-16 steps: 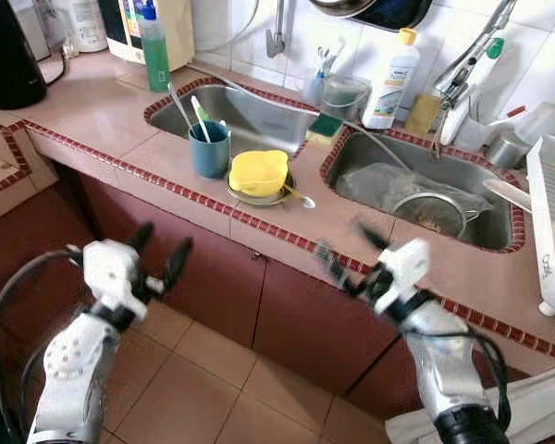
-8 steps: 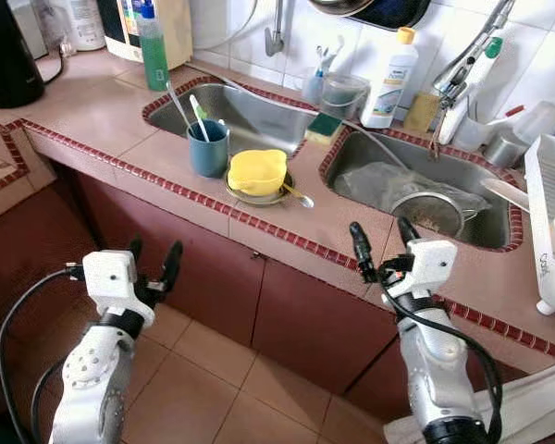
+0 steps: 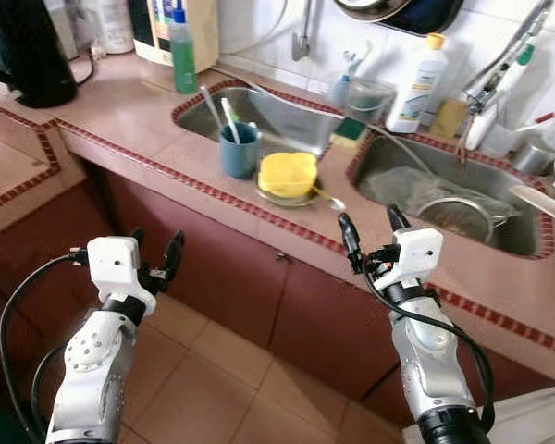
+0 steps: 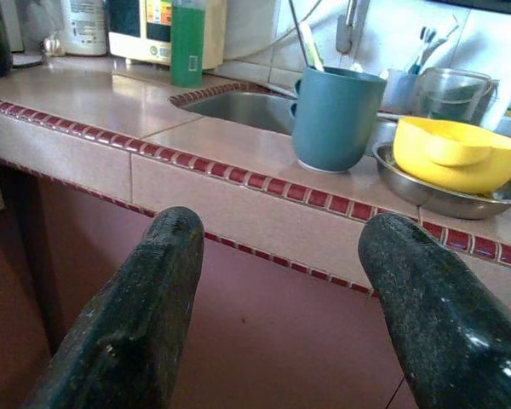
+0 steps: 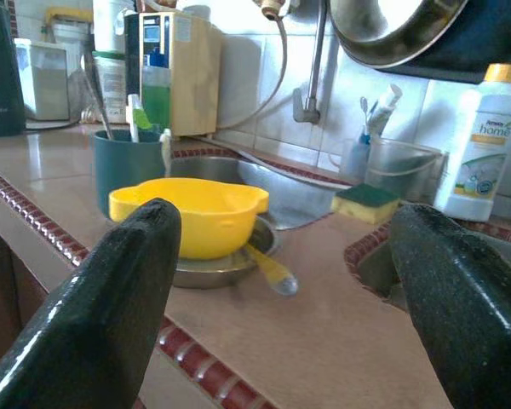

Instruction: Kitchen organization

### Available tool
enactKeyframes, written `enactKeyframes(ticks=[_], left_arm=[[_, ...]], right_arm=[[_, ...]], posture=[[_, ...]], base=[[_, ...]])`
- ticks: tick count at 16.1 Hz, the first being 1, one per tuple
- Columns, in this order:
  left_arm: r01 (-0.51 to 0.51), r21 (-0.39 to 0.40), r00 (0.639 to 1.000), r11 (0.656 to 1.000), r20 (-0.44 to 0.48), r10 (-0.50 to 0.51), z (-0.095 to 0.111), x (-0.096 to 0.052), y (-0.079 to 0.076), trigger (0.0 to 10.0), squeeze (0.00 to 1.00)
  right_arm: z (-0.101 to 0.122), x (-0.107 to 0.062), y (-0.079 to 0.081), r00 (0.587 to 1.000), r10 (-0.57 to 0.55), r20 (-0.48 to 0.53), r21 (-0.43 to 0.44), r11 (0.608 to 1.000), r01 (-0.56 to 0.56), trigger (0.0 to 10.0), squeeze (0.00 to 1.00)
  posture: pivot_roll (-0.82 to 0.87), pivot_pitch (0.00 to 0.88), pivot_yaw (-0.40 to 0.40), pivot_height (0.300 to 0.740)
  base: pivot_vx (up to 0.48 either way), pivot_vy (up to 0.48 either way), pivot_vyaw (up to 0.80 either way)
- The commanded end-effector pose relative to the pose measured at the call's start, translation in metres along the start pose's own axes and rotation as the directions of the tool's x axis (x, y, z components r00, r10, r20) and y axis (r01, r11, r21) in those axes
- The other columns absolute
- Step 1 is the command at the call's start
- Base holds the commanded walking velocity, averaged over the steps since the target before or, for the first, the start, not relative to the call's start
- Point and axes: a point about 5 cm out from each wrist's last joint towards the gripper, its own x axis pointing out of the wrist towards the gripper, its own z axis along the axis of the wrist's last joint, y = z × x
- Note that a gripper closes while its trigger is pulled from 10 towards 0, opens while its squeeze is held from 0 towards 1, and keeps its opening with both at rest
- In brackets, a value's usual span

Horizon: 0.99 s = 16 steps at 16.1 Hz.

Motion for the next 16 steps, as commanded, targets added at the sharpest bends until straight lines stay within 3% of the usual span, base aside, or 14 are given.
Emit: enactKeyframes(ticks=[1,16], left_arm=[[0.004,0.003,1.0,1.0,-0.007,-0.004,0.001,0.001,-0.002,10.0,0.0],[0.025,-0.009,1.0,1.0,-0.011,-0.025,-0.007,0.002,-0.018,10.0,0.0]], right_arm=[[0.001,0.0,0.001,1.0,0.011,0.007,-0.015,1.0,-0.011,10.0,0.0],[0.003,0.002,0.001,0.994,0.109,0.0,-0.068,0.992,-0.108,10.0,0.0]], posture=[[0.07,0.0,-0.074,0.74],[0.06,0.0,-0.126,0.74]], base=[[0.0,0.368,0.0],[0.0,0.373,0.0]])
